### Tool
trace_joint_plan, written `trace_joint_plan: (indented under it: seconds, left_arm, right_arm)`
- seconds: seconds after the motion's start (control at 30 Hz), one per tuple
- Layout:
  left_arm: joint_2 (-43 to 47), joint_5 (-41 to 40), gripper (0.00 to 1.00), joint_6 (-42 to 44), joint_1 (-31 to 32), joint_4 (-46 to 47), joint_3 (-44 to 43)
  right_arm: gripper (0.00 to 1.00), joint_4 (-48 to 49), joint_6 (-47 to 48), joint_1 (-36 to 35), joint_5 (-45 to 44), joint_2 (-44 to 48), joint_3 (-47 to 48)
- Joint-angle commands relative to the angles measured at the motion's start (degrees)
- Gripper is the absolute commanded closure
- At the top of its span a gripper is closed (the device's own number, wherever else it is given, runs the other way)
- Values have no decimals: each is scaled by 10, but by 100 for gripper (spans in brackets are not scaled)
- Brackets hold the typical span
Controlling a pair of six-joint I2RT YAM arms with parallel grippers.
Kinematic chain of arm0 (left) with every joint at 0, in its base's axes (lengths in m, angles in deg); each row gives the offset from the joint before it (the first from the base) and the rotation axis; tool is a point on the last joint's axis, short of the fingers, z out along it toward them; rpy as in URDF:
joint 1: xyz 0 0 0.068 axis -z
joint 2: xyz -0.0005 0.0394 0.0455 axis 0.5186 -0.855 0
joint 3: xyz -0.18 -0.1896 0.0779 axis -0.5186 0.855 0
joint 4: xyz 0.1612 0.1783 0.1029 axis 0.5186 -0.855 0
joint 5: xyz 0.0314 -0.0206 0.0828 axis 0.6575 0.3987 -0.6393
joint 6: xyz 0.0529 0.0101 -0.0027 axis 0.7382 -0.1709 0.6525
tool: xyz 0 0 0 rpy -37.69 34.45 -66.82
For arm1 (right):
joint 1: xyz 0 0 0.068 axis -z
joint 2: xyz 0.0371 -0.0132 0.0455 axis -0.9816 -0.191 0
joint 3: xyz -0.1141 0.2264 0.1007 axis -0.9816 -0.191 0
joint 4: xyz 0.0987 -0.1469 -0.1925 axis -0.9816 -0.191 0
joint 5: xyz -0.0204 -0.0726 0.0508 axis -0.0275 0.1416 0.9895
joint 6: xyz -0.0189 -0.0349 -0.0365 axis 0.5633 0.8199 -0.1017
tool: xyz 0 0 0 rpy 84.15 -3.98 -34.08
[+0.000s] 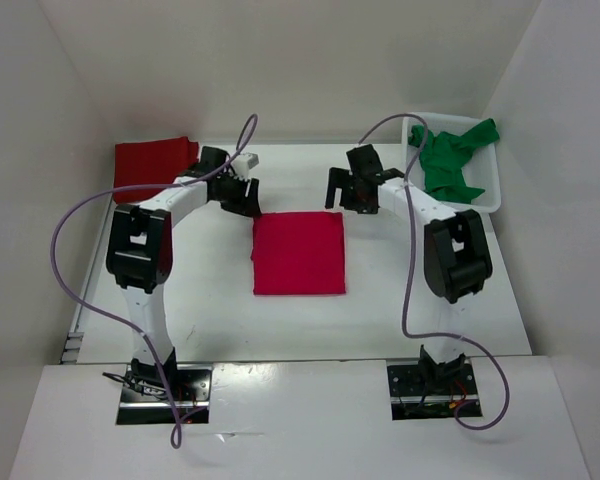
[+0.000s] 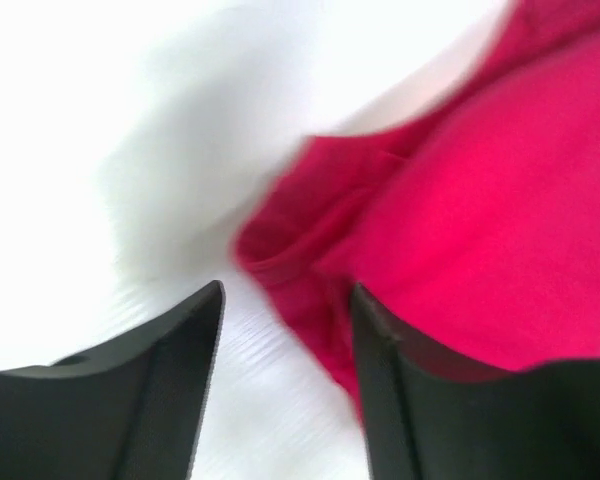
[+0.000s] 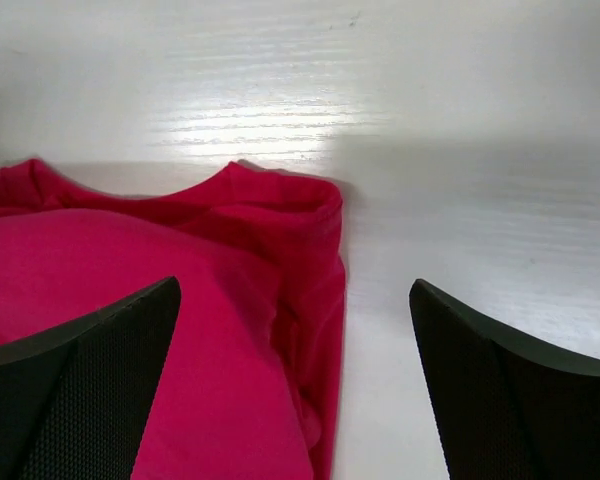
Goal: Fold and stack the t-shirts
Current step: Smooth out wrinkles on the folded tshirt
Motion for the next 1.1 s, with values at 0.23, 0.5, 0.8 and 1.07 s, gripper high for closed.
trace_joint_plan:
  seconds: [0.23,0.5,0.8,1.07]
  left_arm:
    - [105,51,40,38,13,-37,-10]
    - [39,50,43,49,56,-44,-5]
    - [-8,-36,45,44,36,-49,-35]
    - [121,-30,20,49,36,-93,-5]
  right_arm:
    - [61,72,-53,-99,-60,177,-108]
    - [98,49,-53,-88,-40,30,-67]
    - [100,44,-66,-38,-30,-24,-26]
    - [5,21,-61,-43,-14,103,-31]
